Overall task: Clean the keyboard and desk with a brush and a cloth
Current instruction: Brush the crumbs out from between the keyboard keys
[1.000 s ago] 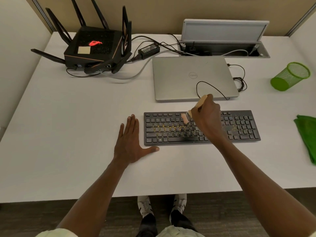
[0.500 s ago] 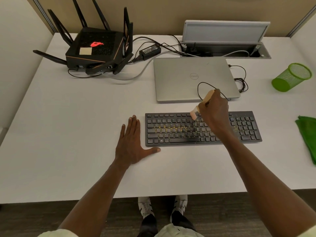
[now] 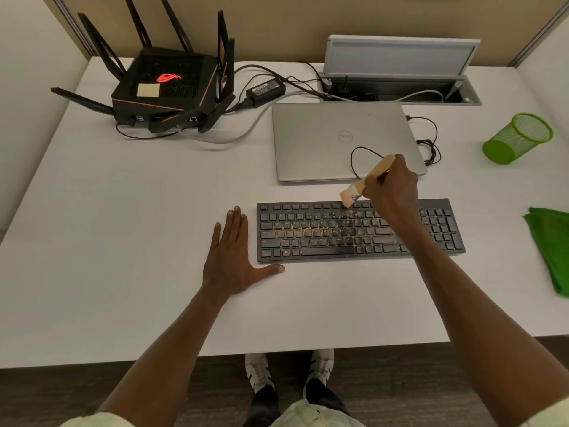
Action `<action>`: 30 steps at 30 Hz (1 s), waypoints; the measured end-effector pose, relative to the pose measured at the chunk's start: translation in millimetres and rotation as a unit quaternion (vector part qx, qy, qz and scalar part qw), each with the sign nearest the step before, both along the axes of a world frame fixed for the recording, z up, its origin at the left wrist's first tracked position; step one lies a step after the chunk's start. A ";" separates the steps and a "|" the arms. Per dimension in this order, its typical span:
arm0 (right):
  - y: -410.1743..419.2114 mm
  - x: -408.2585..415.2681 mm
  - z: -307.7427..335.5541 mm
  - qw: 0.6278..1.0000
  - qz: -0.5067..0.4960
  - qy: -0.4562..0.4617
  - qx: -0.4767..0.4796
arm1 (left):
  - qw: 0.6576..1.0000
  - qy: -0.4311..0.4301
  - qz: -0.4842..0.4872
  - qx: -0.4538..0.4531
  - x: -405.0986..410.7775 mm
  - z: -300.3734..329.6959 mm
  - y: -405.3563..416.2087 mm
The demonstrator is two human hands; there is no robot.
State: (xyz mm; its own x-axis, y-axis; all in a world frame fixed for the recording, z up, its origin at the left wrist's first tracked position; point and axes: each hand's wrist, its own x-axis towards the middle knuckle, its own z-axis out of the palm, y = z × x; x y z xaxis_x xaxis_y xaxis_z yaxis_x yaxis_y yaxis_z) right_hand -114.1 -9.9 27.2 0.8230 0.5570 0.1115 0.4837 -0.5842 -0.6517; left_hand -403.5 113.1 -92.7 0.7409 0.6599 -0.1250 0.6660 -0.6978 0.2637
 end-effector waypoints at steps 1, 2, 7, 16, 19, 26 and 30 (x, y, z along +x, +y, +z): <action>-0.2 1.5 1.4 1.000 0.012 -0.007 0.001 | 1.000 0.001 0.000 0.000 0.2 -0.1 0.0; 0.2 2.4 2.4 0.999 0.029 -0.016 0.001 | 1.000 0.003 -0.001 0.001 0.2 0.0 0.0; 4.5 -5.8 2.3 0.995 0.083 -0.045 0.002 | 1.000 -0.004 -0.001 -0.001 0.0 -0.1 -0.3; -2.0 -22.8 -6.3 0.998 0.035 -0.050 -0.011 | 1.000 -0.007 0.001 0.002 0.2 0.1 -0.5; 2.7 -22.9 -3.1 0.999 0.028 -0.040 0.014 | 1.000 -0.006 0.001 0.005 0.0 -0.5 -0.5; -3.9 -27.9 -10.7 0.998 0.031 -0.046 -0.012 | 1.000 0.004 0.002 0.001 -0.3 1.8 -1.0; 3.4 -24.1 -4.8 0.999 0.017 -0.049 0.003 | 1.000 0.005 0.003 0.000 0.1 2.3 -0.7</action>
